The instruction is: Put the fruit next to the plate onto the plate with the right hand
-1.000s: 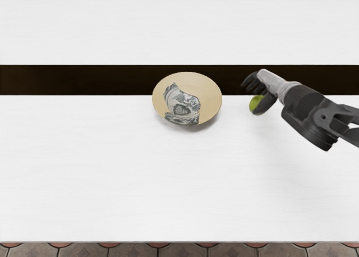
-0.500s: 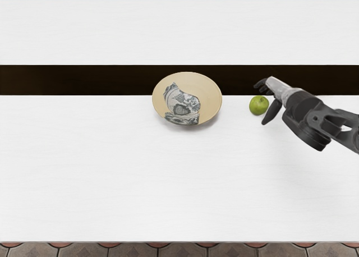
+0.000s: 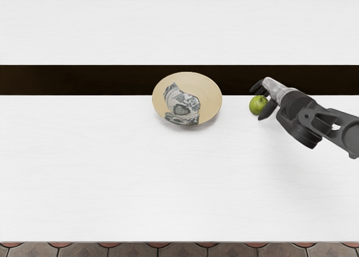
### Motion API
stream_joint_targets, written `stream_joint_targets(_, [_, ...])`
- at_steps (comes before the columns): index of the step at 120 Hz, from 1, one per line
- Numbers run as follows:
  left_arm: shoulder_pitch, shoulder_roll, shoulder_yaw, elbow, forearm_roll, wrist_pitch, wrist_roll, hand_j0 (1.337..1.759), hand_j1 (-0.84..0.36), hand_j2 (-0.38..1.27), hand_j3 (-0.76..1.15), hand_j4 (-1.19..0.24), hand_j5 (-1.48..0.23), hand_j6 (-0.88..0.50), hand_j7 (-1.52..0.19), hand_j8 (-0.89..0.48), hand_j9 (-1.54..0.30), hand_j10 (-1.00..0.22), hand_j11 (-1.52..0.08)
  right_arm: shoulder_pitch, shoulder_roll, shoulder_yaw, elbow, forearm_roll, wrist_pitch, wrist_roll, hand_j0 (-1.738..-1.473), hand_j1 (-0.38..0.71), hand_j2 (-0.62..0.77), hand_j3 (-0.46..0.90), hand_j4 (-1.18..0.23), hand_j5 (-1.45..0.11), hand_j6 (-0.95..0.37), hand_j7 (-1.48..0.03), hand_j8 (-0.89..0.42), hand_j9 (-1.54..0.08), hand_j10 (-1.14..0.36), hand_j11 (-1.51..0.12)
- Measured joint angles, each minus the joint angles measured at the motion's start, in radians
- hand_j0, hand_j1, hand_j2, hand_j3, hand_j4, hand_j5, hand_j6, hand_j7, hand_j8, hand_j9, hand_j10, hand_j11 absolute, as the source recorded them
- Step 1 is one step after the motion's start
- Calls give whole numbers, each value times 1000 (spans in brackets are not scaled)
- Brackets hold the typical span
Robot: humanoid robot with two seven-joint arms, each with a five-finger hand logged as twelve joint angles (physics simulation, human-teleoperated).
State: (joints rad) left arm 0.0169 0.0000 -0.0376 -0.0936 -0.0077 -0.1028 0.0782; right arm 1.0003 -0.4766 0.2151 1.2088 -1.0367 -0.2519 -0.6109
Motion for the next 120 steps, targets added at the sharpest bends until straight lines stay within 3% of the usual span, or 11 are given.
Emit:
stream_joint_targets(30, [0, 0, 0, 0, 0, 0, 0, 1658, 73, 46, 0, -230, -299, -230, -299, -230, -299, -230, -299, 0, 1, -2, 0, 2, 3, 0, -1658, 215, -87, -1, -482, -616, -468, -619, -436, -618, -481, -618])
stream_joint_targets(67, [0, 0, 0, 0, 0, 0, 0, 1658, 73, 46, 0, -230, -299, -230, -299, -230, -299, -230, -299, -3, 2, 1, 1, 28, 4, -2, -1646, 250, -123, -1, -621, -699, -366, -750, -358, -736, -602, -734])
stream_joint_targets(108, [0, 0, 0, 0, 0, 0, 0, 1658, 73, 46, 0, -230, -299, -230, -299, -230, -299, -230, -299, 4, -2, 4, 1, 98, 17, -3, -1635, 287, -58, -1, -620, -892, -284, -904, -257, -922, -582, -923])
stream_joint_targets(120, [0, 0, 0, 0, 0, 0, 0, 1658, 73, 46, 0, -230, -299, -230, -299, -230, -299, -230, -299, 12, -12, 8, 1, 126, 29, -1, -1639, 291, 56, 0, -665, -936, -321, -921, -277, -954, -612, -945])
